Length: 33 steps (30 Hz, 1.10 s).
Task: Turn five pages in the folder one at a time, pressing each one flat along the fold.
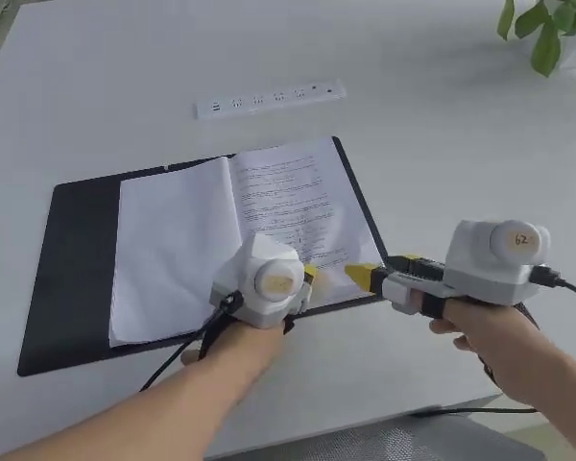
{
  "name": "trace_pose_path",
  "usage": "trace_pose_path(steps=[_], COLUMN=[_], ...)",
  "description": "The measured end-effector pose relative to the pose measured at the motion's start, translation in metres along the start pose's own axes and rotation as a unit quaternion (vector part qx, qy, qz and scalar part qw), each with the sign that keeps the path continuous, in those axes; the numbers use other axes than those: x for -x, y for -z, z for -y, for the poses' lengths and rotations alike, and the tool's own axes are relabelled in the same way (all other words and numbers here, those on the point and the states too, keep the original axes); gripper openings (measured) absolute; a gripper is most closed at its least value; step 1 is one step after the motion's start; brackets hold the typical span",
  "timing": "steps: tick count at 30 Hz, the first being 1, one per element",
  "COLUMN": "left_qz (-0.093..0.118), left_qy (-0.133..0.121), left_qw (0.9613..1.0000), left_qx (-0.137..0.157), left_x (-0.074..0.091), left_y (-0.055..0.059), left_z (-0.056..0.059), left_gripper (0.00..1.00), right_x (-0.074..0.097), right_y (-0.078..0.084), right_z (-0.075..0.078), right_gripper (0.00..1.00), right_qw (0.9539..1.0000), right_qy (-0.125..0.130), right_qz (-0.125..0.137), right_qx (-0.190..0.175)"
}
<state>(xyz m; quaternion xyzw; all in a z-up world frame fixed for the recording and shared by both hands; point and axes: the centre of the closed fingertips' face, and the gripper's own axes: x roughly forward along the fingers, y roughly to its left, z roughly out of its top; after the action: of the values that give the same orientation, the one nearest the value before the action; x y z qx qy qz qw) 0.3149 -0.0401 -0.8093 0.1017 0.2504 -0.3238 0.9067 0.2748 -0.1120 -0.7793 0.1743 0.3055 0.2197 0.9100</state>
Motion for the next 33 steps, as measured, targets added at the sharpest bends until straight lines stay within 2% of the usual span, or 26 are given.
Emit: trace_pose_path(steps=[4,11,18,33], left_qz=[0.001,0.002,0.003,0.004], left_qy=[0.0,-0.001,-0.001,-0.001], left_qw=[1.0,1.0,1.0,1.0], left_qx=[0.001,0.004,0.006,0.006], left_x=[0.0,0.0,-0.001,-0.001], left_y=[0.0,0.0,0.0,-0.001], left_z=[0.0,0.0,-0.001,-0.001], left_gripper=[0.13,0.13,0.13,0.13], right_x=[0.0,-0.004,-0.004,0.0], right_y=[0.002,0.004,0.003,0.002], right_z=[-0.004,-0.001,0.0,0.016], right_gripper=[0.4,0.37,0.29,0.08], right_qw=[1.0,0.9999,0.9998,0.9973], right_qy=[-0.005,-0.007,-0.002,0.016], right_qz=[-0.005,-0.011,-0.009,0.003], right_qx=[-0.003,-0.011,-0.015,-0.072])
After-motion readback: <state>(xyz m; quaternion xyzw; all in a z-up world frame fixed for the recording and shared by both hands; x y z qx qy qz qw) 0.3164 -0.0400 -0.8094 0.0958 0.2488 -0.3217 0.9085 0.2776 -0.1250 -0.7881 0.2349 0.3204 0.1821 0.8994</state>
